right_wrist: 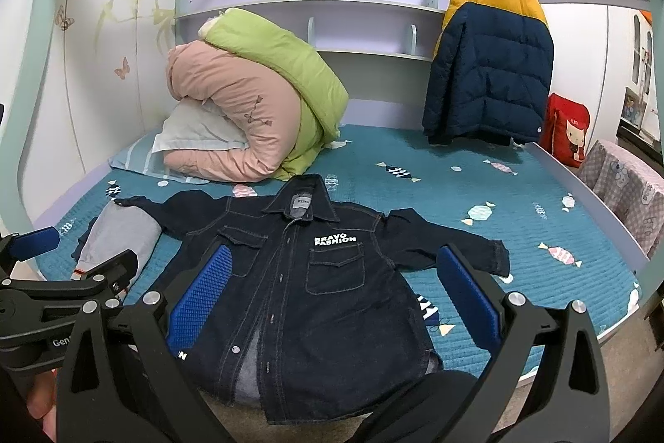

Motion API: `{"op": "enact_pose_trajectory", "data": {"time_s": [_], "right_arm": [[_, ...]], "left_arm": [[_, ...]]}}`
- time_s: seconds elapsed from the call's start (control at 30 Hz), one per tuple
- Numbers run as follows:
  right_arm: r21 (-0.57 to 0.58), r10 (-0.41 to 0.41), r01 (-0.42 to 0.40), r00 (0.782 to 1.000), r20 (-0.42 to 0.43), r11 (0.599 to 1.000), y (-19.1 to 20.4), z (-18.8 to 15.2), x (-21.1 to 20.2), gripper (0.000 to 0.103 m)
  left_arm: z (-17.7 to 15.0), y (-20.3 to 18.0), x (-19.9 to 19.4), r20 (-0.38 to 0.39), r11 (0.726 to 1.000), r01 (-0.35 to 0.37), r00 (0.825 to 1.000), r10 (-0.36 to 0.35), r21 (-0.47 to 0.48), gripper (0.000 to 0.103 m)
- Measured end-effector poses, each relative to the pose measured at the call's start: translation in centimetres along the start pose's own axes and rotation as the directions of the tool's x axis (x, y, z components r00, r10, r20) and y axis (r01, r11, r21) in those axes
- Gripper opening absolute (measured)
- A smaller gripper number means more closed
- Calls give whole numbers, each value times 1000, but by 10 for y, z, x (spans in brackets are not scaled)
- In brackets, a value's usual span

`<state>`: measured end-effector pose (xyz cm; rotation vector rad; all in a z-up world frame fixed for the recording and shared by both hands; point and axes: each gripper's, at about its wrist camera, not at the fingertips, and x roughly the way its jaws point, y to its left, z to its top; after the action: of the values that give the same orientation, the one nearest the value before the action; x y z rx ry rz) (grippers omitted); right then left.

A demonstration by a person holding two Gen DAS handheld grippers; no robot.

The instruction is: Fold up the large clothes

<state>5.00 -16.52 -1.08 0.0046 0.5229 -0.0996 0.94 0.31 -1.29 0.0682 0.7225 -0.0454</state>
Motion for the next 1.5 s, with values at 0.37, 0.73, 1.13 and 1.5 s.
{"op": "enact_pose_trajectory", "data": {"time_s": [0.37, 0.73, 1.13, 1.5], "right_arm": [[3, 1, -1, 1000, -12, 1000, 3, -2, 5, 96], [2, 4, -4, 1000, -18, 1000, 3, -4, 7, 96], [2, 4, -3, 1000, -20, 1000, 4, -4, 7, 96], [4, 13, -13, 1000, -20, 1000, 4, -3, 7, 96]], "left_arm": [[-4, -1, 5, -15, 1000, 8, 1000, -8, -4, 98], [-4, -1, 8, -28, 1000, 17, 999, -18, -9, 98], [-3, 0, 9, -28, 1000, 17, 999, -18, -10, 98], [-4, -1, 8, -33, 1000, 16, 999, -17, -12, 98]]}}
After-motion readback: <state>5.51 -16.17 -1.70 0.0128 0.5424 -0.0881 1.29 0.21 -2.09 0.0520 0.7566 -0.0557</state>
